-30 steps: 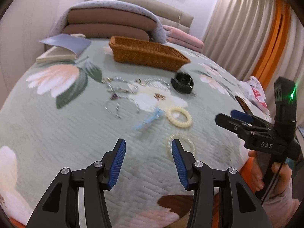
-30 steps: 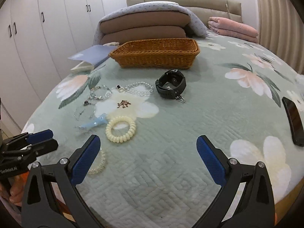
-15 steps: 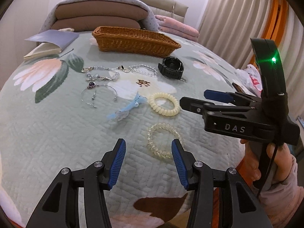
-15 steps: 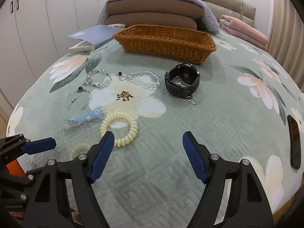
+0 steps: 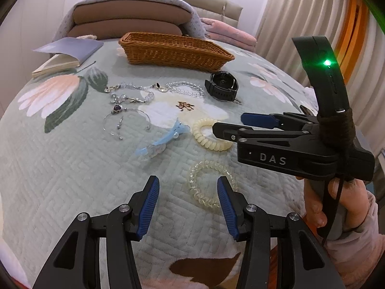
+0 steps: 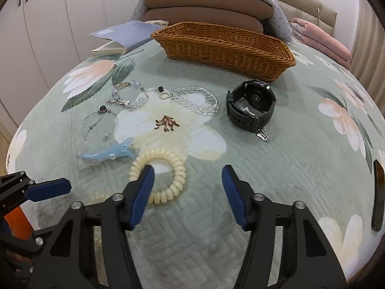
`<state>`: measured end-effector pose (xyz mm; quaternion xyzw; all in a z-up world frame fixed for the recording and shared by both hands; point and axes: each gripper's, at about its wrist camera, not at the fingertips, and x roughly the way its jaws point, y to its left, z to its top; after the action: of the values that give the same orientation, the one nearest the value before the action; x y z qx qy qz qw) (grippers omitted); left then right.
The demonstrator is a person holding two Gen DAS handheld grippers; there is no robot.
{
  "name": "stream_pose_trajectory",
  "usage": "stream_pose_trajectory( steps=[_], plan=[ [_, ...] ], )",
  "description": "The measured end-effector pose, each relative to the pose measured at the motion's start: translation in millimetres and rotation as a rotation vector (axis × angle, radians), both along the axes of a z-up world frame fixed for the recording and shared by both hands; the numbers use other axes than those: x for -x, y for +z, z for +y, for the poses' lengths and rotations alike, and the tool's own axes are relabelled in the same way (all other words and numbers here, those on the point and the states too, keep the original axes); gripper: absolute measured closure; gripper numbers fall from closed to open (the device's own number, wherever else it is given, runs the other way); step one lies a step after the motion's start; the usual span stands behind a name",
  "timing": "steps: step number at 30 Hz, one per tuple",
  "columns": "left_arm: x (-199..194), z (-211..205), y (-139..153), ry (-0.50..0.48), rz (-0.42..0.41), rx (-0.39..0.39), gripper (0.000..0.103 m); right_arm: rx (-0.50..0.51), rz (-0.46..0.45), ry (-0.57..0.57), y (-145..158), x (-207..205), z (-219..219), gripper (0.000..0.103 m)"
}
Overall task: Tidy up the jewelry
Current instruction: 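Grasp the clear coil hair tie with the left tool while the right tool grasps the cream coil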
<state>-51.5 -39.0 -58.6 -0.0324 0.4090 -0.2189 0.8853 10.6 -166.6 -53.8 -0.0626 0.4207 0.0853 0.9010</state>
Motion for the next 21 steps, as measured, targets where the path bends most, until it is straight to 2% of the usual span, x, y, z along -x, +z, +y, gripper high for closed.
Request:
stream_pose_trajectory(
  steps=[2,5,7,10,11,13,14,18,21],
  plan=[
    [-1,-3,0,-0.004,0.0,-0.006,0.053,-0.004,0.009,0.005,-2,-3,2,0.056],
    [-2,-8,-2,-0.013,0.005,-0.028,0.068,-0.008,0.019,0.013,-5,-7,4,0.062],
    [-3,-12,-5,-0.008,0.014,-0.058,0.072,-0.003,0.02,0.016,-7,-8,4,0.067],
    [-6,-17,-10,0.002,0.023,-0.089,0.085,-0.005,0.018,0.031,-7,-10,6,0.075],
    [-6,-17,-11,0.006,0.023,-0.096,0.093,-0.004,0.015,0.037,-7,-10,6,0.077],
    [-7,-18,-10,0.007,0.016,-0.103,0.093,-0.005,0.014,0.053,-8,-9,7,0.088],
    [-7,-18,-10,0.007,0.012,-0.102,0.093,-0.008,0.012,0.06,-7,-8,7,0.09],
    [-6,-14,-7,0.016,0.002,-0.08,0.094,-0.012,0.004,0.069,-7,-2,4,0.091],
    [-6,-7,-1,0.031,-0.007,-0.033,0.094,-0.035,0.003,0.053,-4,2,-4,0.091]
  ],
)
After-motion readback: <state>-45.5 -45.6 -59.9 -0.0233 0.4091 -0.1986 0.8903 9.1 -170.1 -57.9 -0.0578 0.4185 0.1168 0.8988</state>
